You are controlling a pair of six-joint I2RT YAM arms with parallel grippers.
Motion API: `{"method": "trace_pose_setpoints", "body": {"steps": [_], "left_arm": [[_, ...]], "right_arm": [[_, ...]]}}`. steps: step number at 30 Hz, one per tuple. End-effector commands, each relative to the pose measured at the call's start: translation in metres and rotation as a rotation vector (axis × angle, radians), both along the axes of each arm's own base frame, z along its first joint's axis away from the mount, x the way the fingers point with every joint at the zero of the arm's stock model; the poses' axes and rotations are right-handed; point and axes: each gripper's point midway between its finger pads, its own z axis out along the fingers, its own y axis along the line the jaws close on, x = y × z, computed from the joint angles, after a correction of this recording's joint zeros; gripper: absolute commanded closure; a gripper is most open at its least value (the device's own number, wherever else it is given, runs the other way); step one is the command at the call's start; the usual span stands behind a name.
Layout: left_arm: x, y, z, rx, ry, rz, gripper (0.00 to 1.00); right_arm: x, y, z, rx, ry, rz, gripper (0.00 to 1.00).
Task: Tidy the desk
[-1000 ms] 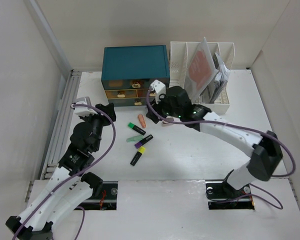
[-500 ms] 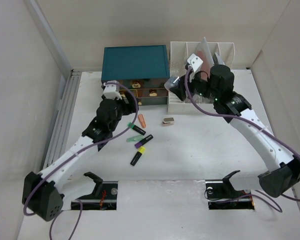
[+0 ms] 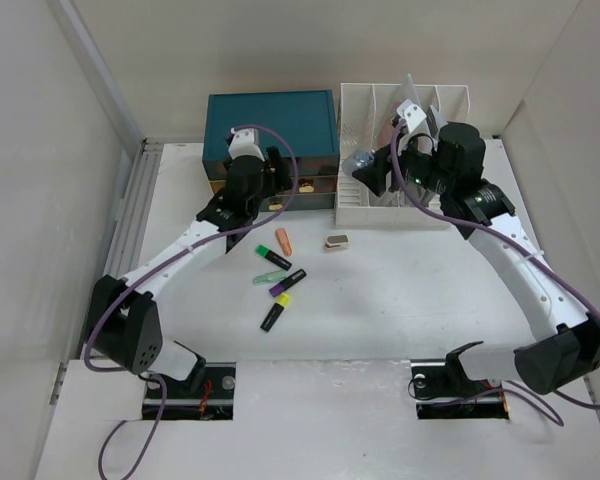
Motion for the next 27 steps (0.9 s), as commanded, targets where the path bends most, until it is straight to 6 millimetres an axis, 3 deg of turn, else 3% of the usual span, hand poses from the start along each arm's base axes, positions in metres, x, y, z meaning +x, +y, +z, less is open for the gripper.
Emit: {"method": "trace_pose_setpoints", "body": {"steps": [1,3,4,13,18,27], "left_arm": [[0.009,0.008,0.02,0.007,-0.027,0.072,0.33],[0.012,0.012,0.025,0.024,-0.029,0.097,0.36],[0.013,0.011,0.016,0.038,-0.009,0.096,0.37],[0.026,0.009,0.002,0.099,0.012,0.104,0.45],[0.031,0.008,-0.011,0.114,0.031,0.112,0.45],[0.038,0.012,-0.015,0.143,0.023,0.145,0.45]], "right_arm": [[-0.012,0.002,0.031,0.063,-0.066,0.039,1.0],[-0.012,0.002,0.031,0.069,-0.059,0.038,1.0],[-0.01,0.0,0.031,0.075,-0.051,0.028,1.0],[-0.007,-0.006,0.029,0.087,-0.037,0.014,1.0],[-0.004,-0.007,0.022,0.082,-0.019,0.014,1.0],[-0.003,-0.006,0.019,0.088,-0.012,0.013,1.0]]}}
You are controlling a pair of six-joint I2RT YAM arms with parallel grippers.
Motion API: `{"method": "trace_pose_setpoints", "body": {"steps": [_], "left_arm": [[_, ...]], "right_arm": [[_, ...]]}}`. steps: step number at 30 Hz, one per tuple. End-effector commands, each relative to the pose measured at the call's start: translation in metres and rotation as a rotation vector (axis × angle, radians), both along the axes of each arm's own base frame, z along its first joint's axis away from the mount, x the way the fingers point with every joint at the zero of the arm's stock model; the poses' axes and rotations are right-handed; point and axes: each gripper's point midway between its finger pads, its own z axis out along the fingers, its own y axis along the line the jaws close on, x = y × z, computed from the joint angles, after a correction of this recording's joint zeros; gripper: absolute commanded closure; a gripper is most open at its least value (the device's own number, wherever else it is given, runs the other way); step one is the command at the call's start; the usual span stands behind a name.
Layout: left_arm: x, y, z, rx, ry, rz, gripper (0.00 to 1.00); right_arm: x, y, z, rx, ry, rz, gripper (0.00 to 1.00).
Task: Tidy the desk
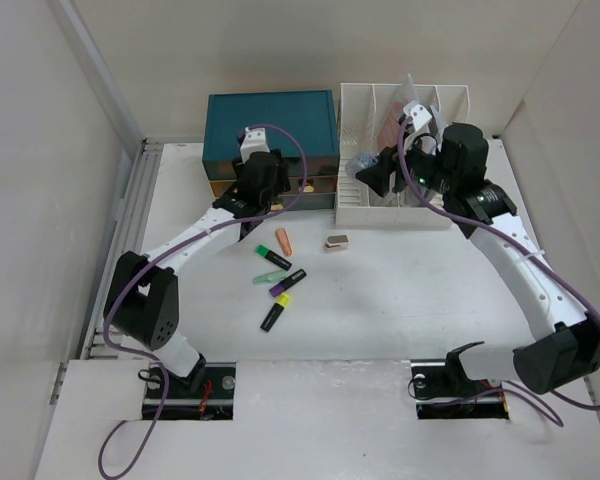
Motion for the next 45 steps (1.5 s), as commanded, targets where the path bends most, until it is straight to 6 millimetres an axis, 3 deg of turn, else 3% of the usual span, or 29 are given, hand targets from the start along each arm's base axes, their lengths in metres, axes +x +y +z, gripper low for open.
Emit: {"method": "trace_pose_setpoints", "body": {"steps": [1,13,18,19,23,28,30,34,37,40,41,45], "left_arm": [[0.014,-0.001,0.032,-0.018,-0.09,0.029,0.45],[0.024,0.0,0.028,-0.015,-0.093,0.046,0.45],[0.022,0.0,0.021,0.001,-0.073,0.034,0.69],[0.02,0.001,0.021,0.001,-0.073,0.034,0.74],[0.003,-0.002,0.026,-0.01,-0.075,0.015,0.75],[-0.029,-0.002,0.015,-0.007,-0.037,-0.007,0.76],[-0.046,-0.006,0.019,-0.027,-0.039,-0.033,0.76],[-0.07,-0.002,0.008,-0.04,-0.015,-0.054,0.76],[-0.079,-0.003,0.009,-0.055,-0.014,-0.07,0.75],[-0.083,-0.005,0.009,-0.063,-0.014,-0.075,0.75],[-0.083,-0.005,0.009,-0.064,-0.014,-0.075,0.75],[-0.083,-0.007,0.005,-0.061,-0.004,-0.084,0.75]], "right_arm": [[-0.004,0.001,0.028,0.044,-0.085,0.016,1.0],[-0.003,-0.002,0.02,0.04,-0.067,0.016,1.0],[-0.002,-0.001,0.021,0.043,-0.076,0.016,1.0],[-0.002,-0.001,0.021,0.043,-0.076,0.016,1.0],[-0.001,0.001,0.018,0.041,-0.065,0.026,1.0],[0.001,0.007,0.006,0.044,-0.024,0.058,1.0],[0.001,0.011,-0.003,0.046,0.012,0.082,1.0],[0.011,0.027,0.0,0.034,0.042,0.066,1.0],[0.026,0.043,-0.01,0.015,0.085,0.015,1.0],[0.043,0.06,-0.007,0.026,0.12,-0.019,1.0],[0.045,0.068,0.006,0.032,0.103,-0.011,1.0],[0.064,0.09,-0.009,0.026,0.178,-0.073,1.0]]}}
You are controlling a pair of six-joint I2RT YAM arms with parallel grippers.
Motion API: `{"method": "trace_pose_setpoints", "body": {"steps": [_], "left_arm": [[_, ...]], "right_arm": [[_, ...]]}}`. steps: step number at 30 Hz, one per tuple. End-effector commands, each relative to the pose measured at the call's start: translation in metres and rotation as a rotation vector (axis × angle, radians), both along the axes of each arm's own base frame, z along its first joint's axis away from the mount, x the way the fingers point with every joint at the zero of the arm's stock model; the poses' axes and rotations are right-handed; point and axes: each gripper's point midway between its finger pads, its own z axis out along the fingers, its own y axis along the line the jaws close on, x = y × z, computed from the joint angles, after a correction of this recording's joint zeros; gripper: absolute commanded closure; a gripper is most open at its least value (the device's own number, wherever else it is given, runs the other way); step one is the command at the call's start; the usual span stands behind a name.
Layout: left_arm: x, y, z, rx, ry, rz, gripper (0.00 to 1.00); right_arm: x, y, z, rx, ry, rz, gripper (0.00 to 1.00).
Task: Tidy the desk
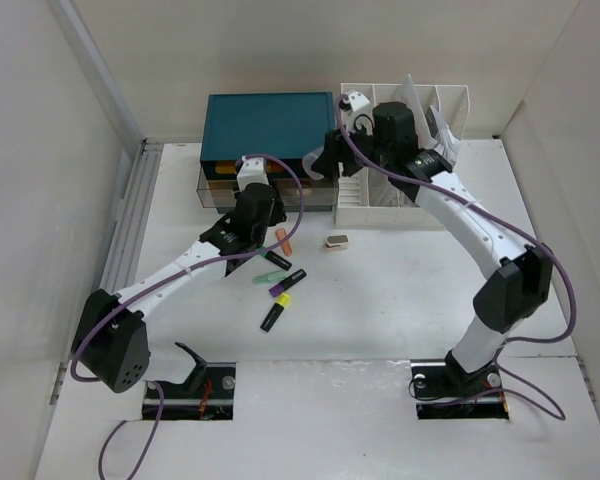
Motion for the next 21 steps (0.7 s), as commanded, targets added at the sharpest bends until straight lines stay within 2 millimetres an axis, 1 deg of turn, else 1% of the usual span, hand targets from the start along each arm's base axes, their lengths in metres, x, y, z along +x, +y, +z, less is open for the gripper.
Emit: {"method": "trace_pose_setpoints", "body": {"steps": [1,2,3,4,6,7,8,10,11,12,13,15,16,18,19,20,21], "left_arm": [[-0.005,-0.004,0.011,-0.047,-0.02,-0.012,0.75],[-0.004,-0.004,0.012,-0.044,-0.028,-0.015,0.75],[-0.004,-0.004,0.012,-0.044,-0.028,-0.015,0.75],[-0.004,-0.004,0.012,-0.044,-0.028,-0.015,0.74],[-0.004,-0.004,0.012,-0.034,-0.029,-0.019,0.74],[-0.005,-0.003,0.016,-0.04,-0.036,-0.019,0.74],[-0.005,-0.003,0.016,-0.04,-0.037,-0.019,0.74],[-0.004,-0.004,0.018,-0.045,-0.044,-0.019,0.74],[-0.004,-0.004,0.018,-0.045,-0.044,-0.019,0.74],[-0.004,-0.006,0.017,-0.048,-0.042,-0.028,0.74],[-0.004,-0.006,0.017,-0.048,-0.042,-0.028,0.74],[-0.004,-0.006,0.017,-0.048,-0.042,-0.028,0.74],[-0.004,-0.006,0.017,-0.048,-0.042,-0.028,0.74],[-0.004,-0.006,0.017,-0.048,-0.042,-0.028,0.74],[-0.004,-0.006,0.017,-0.048,-0.042,-0.028,0.74],[-0.004,-0.006,0.017,-0.048,-0.042,-0.028,0.74],[-0.003,-0.006,0.019,-0.054,-0.049,-0.028,0.74]], "right_arm": [[0.018,0.004,0.029,0.029,-0.024,-0.135,1.0],[0.02,0.009,0.025,0.019,-0.01,-0.162,1.0],[0.021,0.009,0.024,0.007,0.011,-0.196,1.0],[0.026,0.011,0.011,-0.006,0.05,-0.236,1.0],[0.03,0.006,-0.001,-0.046,0.078,-0.316,1.0],[0.027,0.009,-0.003,-0.048,0.09,-0.325,1.0],[0.031,0.005,-0.011,-0.072,0.096,-0.358,1.0],[0.021,0.012,-0.013,-0.088,0.11,-0.359,1.0],[0.023,0.009,-0.021,-0.104,0.129,-0.38,1.0],[0.022,0.011,-0.021,-0.124,0.121,-0.403,1.0],[0.016,0.011,-0.024,-0.139,0.136,-0.412,1.0],[0.021,0.009,-0.031,-0.167,0.144,-0.437,1.0],[0.019,0.011,-0.031,-0.171,0.14,-0.437,1.0],[0.02,0.011,-0.035,-0.195,0.14,-0.43,0.92],[0.019,0.012,-0.036,-0.192,0.143,-0.42,0.85],[0.016,0.014,-0.04,-0.206,0.145,-0.392,0.74],[0.017,0.016,-0.038,-0.206,0.133,-0.376,0.71]]}}
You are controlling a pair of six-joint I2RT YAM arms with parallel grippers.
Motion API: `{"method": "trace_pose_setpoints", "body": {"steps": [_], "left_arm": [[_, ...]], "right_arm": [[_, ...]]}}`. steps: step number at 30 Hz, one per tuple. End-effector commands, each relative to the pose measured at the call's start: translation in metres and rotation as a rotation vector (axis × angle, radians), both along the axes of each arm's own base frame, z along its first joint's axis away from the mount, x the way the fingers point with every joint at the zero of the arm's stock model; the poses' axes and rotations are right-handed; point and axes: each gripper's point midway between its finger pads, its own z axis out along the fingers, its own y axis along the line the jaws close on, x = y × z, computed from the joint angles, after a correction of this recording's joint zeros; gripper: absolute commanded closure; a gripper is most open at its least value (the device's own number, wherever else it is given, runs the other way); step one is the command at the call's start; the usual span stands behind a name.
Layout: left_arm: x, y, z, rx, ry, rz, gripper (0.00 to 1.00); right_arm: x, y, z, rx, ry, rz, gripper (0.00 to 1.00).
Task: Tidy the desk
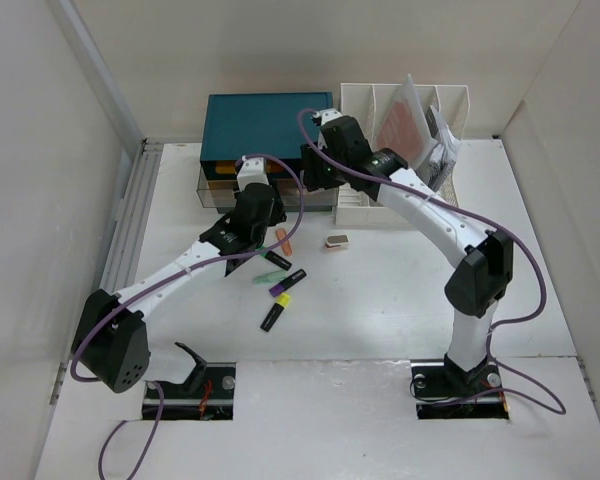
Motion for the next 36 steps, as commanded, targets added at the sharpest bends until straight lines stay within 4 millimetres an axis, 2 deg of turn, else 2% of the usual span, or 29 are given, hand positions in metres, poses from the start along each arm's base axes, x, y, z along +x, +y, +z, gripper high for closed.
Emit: {"method": "trace_pose_setpoints", "body": {"steps": [1,3,4,5,6,7,8,10,11,12,13,15,16,17,18,19,20,21,22,23,24,27,29,30,33,36], "left_arm": [[-0.003,-0.005,0.02,-0.054,-0.05,-0.021,0.74],[-0.002,-0.006,0.015,-0.047,-0.04,-0.021,0.74],[-0.002,-0.006,0.015,-0.047,-0.04,-0.021,0.74],[0.0,-0.007,0.016,-0.048,-0.042,-0.021,0.74],[0.001,-0.008,0.013,-0.042,-0.034,-0.021,0.74],[0.002,-0.009,0.017,-0.048,-0.042,-0.021,0.74],[0.003,-0.01,0.012,-0.041,-0.032,-0.021,0.74],[0.005,-0.011,0.013,-0.041,-0.032,-0.021,0.74],[0.005,-0.011,0.013,-0.041,-0.032,-0.021,0.74],[0.005,-0.011,0.013,-0.041,-0.032,-0.021,0.74],[0.005,-0.011,0.013,-0.041,-0.032,-0.021,0.74],[0.007,-0.01,0.017,-0.043,-0.041,-0.013,0.74],[0.007,-0.011,0.013,-0.038,-0.034,-0.013,0.74],[0.012,-0.009,0.02,-0.049,-0.05,-0.002,0.74],[0.012,-0.008,0.02,-0.041,-0.051,-0.005,0.74],[0.015,-0.008,0.02,-0.036,-0.053,0.005,0.73],[0.016,-0.009,0.015,-0.02,-0.043,0.001,0.73],[0.023,-0.006,0.024,-0.021,-0.066,0.018,0.71],[0.026,-0.007,0.024,-0.022,-0.066,0.019,0.71],[0.029,-0.008,0.02,-0.004,-0.06,0.024,0.7],[0.036,-0.006,0.027,-0.011,-0.071,0.036,0.69],[0.049,-0.002,0.027,0.003,-0.076,0.06,0.66],[0.058,-0.001,0.034,-0.005,-0.094,0.078,0.65],[0.059,-0.002,0.028,0.013,-0.082,0.075,0.64],[0.069,0.007,0.035,0.004,-0.103,0.108,0.61],[0.077,0.013,0.032,0.006,-0.1,0.128,0.6]], "right_arm": [[0.0,0.001,0.031,0.02,-0.073,0.022,0.64],[-0.004,0.004,0.037,0.012,-0.111,0.064,0.55],[-0.007,0.001,0.051,0.026,-0.145,0.068,0.51],[-0.01,0.003,0.057,0.039,-0.161,0.094,0.47],[-0.011,0.005,0.067,0.057,-0.196,0.113,0.34],[-0.018,0.0,0.075,0.054,-0.229,0.138,0.24],[-0.023,0.003,0.081,0.074,-0.248,0.168,0.23],[-0.029,0.004,0.086,0.087,-0.283,0.21,0.09],[-0.034,0.001,0.096,0.095,-0.31,0.223,0.09],[-0.039,0.004,0.099,0.115,-0.315,0.251,0.02],[-0.04,0.004,0.102,0.123,-0.327,0.251,0.0],[-0.048,0.002,0.11,0.148,-0.347,0.292,0.0],[-0.044,-0.007,0.115,0.159,-0.363,0.279,0.04],[-0.042,-0.01,0.113,0.175,-0.384,0.279,0.07],[-0.047,-0.018,0.127,0.201,-0.426,0.281,0.11],[-0.046,-0.025,0.131,0.226,-0.439,0.285,0.15],[-0.046,-0.029,0.139,0.251,-0.472,0.278,0.23],[-0.049,-0.037,0.135,0.265,-0.462,0.287,0.27],[-0.051,-0.034,0.13,0.277,-0.449,0.3,0.29],[-0.05,-0.043,0.132,0.278,-0.454,0.291,0.31],[-0.049,-0.044,0.126,0.283,-0.436,0.291,0.33],[-0.047,-0.055,0.124,0.299,-0.421,0.302,0.33],[-0.05,-0.055,0.115,0.311,-0.39,0.32,0.33],[-0.049,-0.06,0.118,0.314,-0.398,0.316,0.33],[-0.047,-0.064,0.116,0.318,-0.397,0.32,0.33],[-0.046,-0.066,0.112,0.323,-0.382,0.315,0.33]]}}
